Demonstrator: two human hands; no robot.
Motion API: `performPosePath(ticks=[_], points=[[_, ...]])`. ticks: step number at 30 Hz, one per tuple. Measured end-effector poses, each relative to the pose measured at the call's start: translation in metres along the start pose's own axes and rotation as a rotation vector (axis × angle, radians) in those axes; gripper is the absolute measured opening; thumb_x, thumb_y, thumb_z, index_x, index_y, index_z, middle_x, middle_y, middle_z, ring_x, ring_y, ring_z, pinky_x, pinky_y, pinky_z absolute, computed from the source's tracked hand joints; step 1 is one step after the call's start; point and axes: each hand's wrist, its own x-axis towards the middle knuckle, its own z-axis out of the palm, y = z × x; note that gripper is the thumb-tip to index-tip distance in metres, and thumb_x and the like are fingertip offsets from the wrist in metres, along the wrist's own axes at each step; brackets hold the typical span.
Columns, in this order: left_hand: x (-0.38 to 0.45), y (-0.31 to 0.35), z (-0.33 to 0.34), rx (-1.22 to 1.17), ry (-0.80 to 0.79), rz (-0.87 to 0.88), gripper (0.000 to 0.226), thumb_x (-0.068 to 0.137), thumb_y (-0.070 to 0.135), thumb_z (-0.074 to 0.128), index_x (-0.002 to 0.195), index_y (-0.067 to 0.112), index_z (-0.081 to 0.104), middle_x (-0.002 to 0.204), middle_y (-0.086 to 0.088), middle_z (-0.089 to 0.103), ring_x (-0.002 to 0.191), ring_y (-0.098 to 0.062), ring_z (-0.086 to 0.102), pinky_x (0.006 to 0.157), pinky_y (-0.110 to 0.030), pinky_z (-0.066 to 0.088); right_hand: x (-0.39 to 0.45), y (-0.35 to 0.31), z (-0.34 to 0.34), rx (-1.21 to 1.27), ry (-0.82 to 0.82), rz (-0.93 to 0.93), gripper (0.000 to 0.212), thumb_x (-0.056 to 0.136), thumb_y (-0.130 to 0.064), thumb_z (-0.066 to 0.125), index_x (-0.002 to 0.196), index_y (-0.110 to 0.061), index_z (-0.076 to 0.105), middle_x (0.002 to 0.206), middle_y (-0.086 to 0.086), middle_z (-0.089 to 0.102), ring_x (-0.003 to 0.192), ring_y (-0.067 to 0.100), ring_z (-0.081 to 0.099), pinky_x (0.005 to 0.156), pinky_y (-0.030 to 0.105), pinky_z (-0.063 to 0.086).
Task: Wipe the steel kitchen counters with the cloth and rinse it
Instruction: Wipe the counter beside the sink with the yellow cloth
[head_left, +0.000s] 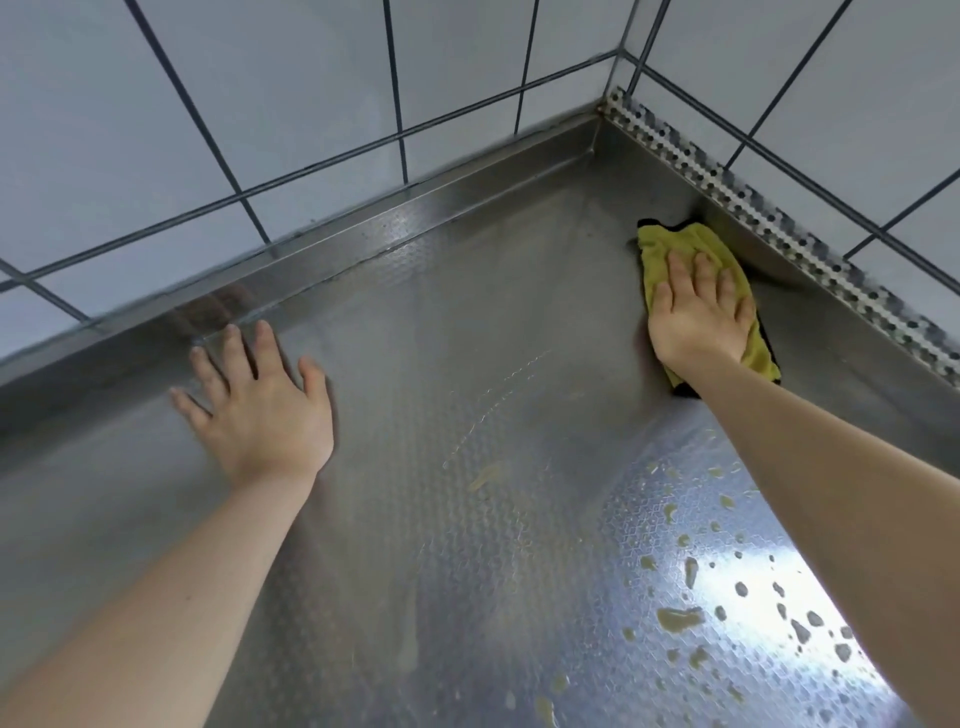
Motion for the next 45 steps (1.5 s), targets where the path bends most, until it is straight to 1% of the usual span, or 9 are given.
performPosePath(ticks=[3, 8, 10, 17, 22, 27, 31, 38, 45], points=[[0.000, 0.001, 0.000, 0.006, -0.010, 0.011, 0.059, 0.097, 0.044, 0.028, 0.151, 0.021, 0.026, 0.160, -0.008, 0.020, 0.147, -0.035, 0.009, 0.115, -0.061, 0.005, -0.023, -0.017, 0.006, -0.018, 0.003, -0.044, 0.056, 0.099, -0.049, 0.013, 0.154, -0.040, 0.007, 0.165, -0.005, 0.004, 0.151, 0.027, 0.000, 0.120, 0.053, -0.002], [0.001, 0.001, 0.001, -0.005, -0.009, 0.008, 0.060, 0.096, 0.044, 0.028, 0.152, 0.020, 0.027, 0.160, -0.008, 0.020, 0.147, -0.037, 0.008, 0.114, -0.063, 0.003, -0.101, -0.065, 0.023, -0.088, -0.006, -0.418, 0.055, 0.099, -0.050, 0.013, 0.153, -0.043, 0.006, 0.164, -0.009, 0.006, 0.151, 0.024, 0.001, 0.120, 0.051, 0.001], [0.003, 0.002, 0.002, 0.002, -0.010, 0.011, 0.061, 0.096, 0.044, 0.028, 0.151, 0.019, 0.027, 0.160, -0.009, 0.020, 0.147, -0.038, 0.008, 0.114, -0.064, 0.003, -0.132, -0.083, 0.029, -0.073, -0.033, -0.510, 0.056, 0.099, -0.049, 0.011, 0.154, -0.041, 0.006, 0.164, -0.008, 0.004, 0.151, 0.024, -0.001, 0.121, 0.051, -0.001], [0.003, -0.006, 0.003, -0.023, -0.051, 0.042, 0.061, 0.095, 0.050, 0.030, 0.151, 0.026, 0.027, 0.162, -0.006, 0.016, 0.148, -0.037, 0.004, 0.115, -0.063, 0.001, -0.209, -0.113, 0.045, -0.058, -0.073, -0.585, 0.062, 0.100, -0.043, 0.016, 0.157, -0.023, 0.002, 0.165, 0.001, -0.002, 0.151, 0.022, -0.009, 0.121, 0.049, -0.004], [-0.002, -0.027, -0.004, -0.017, -0.111, 0.205, 0.062, 0.093, 0.063, 0.026, 0.150, 0.040, 0.024, 0.163, -0.001, 0.011, 0.148, -0.037, 0.001, 0.117, -0.058, 0.000, -0.261, -0.109, 0.045, -0.062, -0.106, -0.753, 0.061, 0.099, -0.042, 0.018, 0.157, -0.025, 0.006, 0.165, 0.000, 0.001, 0.151, 0.023, -0.007, 0.121, 0.049, -0.002], [-0.025, -0.040, -0.008, -0.030, -0.099, 0.272, 0.058, 0.096, 0.056, 0.028, 0.151, 0.036, 0.026, 0.162, -0.002, 0.015, 0.149, -0.032, 0.006, 0.119, -0.052, 0.003, -0.312, -0.089, 0.046, -0.053, -0.163, -0.900, 0.059, 0.100, -0.042, 0.021, 0.156, -0.030, 0.007, 0.165, -0.004, 0.003, 0.151, 0.022, -0.009, 0.121, 0.052, -0.001], [-0.026, -0.045, -0.011, -0.023, -0.113, 0.309, 0.055, 0.098, 0.053, 0.028, 0.150, 0.035, 0.028, 0.162, -0.004, 0.017, 0.148, -0.034, 0.007, 0.119, -0.052, 0.004, -0.330, -0.063, 0.045, -0.043, -0.222, -1.029, 0.058, 0.102, -0.042, 0.024, 0.155, -0.034, 0.005, 0.165, -0.007, 0.003, 0.151, 0.020, -0.009, 0.121, 0.053, -0.002], [-0.031, -0.042, -0.013, -0.068, -0.121, 0.317, 0.050, 0.099, 0.048, 0.032, 0.147, 0.037, 0.035, 0.160, -0.001, 0.022, 0.148, -0.033, 0.009, 0.119, -0.053, 0.002, -0.299, -0.058, 0.034, -0.100, -0.227, -1.062, 0.053, 0.103, -0.042, 0.023, 0.154, -0.039, 0.011, 0.164, -0.010, 0.006, 0.151, 0.017, -0.004, 0.122, 0.046, -0.001], [-0.045, -0.024, -0.010, -0.105, -0.073, 0.247, 0.048, 0.100, 0.036, 0.036, 0.147, 0.028, 0.039, 0.159, -0.006, 0.026, 0.147, -0.034, 0.013, 0.118, -0.056, 0.007, -0.244, -0.033, 0.026, -0.090, -0.146, -0.854, 0.052, 0.102, -0.043, 0.017, 0.154, -0.040, 0.010, 0.164, -0.011, 0.007, 0.152, 0.016, 0.000, 0.122, 0.045, 0.000]])
